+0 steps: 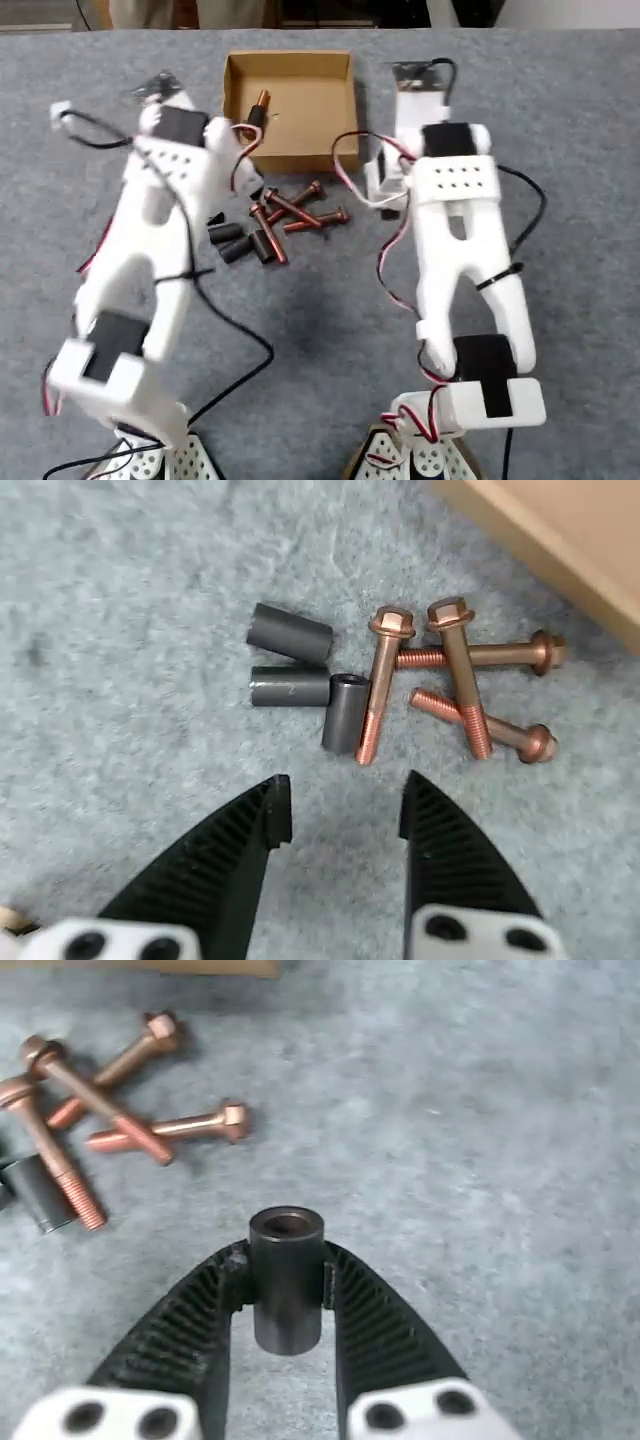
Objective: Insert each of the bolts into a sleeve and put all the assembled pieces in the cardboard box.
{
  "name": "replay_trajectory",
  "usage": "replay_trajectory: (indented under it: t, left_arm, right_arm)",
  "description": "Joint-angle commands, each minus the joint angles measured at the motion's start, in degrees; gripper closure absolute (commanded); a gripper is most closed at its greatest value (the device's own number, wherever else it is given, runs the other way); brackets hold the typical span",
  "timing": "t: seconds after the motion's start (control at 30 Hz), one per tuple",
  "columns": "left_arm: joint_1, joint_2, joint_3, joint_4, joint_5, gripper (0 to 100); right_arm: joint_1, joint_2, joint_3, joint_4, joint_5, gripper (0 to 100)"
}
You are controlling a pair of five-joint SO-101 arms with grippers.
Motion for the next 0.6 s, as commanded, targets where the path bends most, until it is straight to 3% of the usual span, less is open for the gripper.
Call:
replay_trajectory:
  t: [0.0, 0.17, 0.57]
  left_arm:
    - [1.6, 7.9, -9.4, 0.6, 0.8, 83]
    - [3.3, 17.2, -18.3, 2.9, 5.3, 83]
    - [3.9, 34.1, -33.7, 6.3, 7.4, 86]
  right_arm:
    - [3.6, -0.1, -0.2, -0.1, 0.3, 99.7]
    - [5.0, 2.2, -0.2, -0.3, 0.3, 99.7]
    - [5.0, 6.8, -0.1, -3.0, 0.1, 99.7]
